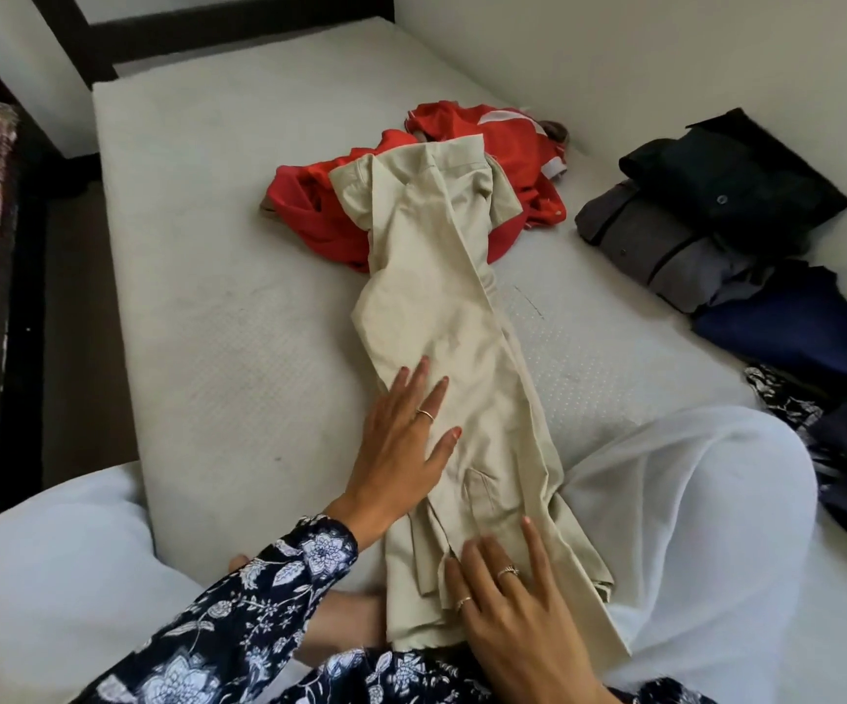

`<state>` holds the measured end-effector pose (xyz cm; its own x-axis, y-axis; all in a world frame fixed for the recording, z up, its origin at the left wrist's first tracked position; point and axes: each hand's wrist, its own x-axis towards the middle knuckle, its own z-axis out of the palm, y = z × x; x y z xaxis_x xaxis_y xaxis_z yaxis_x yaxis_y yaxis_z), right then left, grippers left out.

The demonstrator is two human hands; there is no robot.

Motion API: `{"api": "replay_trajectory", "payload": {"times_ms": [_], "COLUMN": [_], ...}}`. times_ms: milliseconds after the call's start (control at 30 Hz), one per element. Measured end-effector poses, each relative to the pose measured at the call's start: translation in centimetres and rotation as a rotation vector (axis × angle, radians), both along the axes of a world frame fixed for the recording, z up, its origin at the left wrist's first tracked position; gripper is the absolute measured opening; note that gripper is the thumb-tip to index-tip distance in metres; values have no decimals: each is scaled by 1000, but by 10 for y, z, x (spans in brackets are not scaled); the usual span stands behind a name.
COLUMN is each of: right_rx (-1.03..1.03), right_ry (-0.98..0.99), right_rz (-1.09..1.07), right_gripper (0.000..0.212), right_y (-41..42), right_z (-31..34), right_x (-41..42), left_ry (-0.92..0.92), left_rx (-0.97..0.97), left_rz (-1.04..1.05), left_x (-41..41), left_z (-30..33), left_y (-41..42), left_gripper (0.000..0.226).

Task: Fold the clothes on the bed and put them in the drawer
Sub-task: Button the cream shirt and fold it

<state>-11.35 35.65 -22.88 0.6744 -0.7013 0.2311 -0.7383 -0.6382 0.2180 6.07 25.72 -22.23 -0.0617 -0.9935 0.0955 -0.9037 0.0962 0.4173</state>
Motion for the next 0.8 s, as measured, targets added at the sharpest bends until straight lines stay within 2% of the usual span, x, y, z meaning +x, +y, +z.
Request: {"api": "replay_trajectory", "payload": {"times_ms": [67,167,233,300,333,400,467,533,600,667,700,767,800], "right_rx": [-8,-40,37,287,406,482,529,571,660,780,798,798,781], "right_ry": [18,54,121,203,195,190,247,295,349,436,473,536,541], "right_rz": [-42,-63,-89,-88,-70,-22,63,167,225,235,236,209,175], "right_gripper": [36,56,47,16,17,35,31,26,29,24,18,10,8], "right_y": [-1,-4,-9,-18,-24,-40,-58,-76,-100,-132,-154,-199,-227], "right_z": [-8,-21,-17,13,22,50,85,119,147,176,193,214,218], "right_x": [7,11,14,16,16,18,22,26,33,44,54,77,90], "left_ry": [15,-35,-161,-307,-354,-399,-423,-389,-228,203,462,866,1089], "left_rx": [139,277,290,298,287,284,281,288,351,477,553,660,681], "left_rz": [-101,-180,-196,-202,-197,-212,-260,-355,-411,-288,-153,124,182], "left_x": [-3,-5,-3,-1,0,1,3,6,10,15,19,30,38], "left_z": [-3,-8,-11,-11,-11,-7,-4,-3,5,31,38,44,47], "left_y": [-2,-5,-10,-13,-15,-17,-18,-19,-19,-18,-19,-22,-29], "left_gripper": [62,61,60,62,66,74,78,69,55,46,44,46,49]}}
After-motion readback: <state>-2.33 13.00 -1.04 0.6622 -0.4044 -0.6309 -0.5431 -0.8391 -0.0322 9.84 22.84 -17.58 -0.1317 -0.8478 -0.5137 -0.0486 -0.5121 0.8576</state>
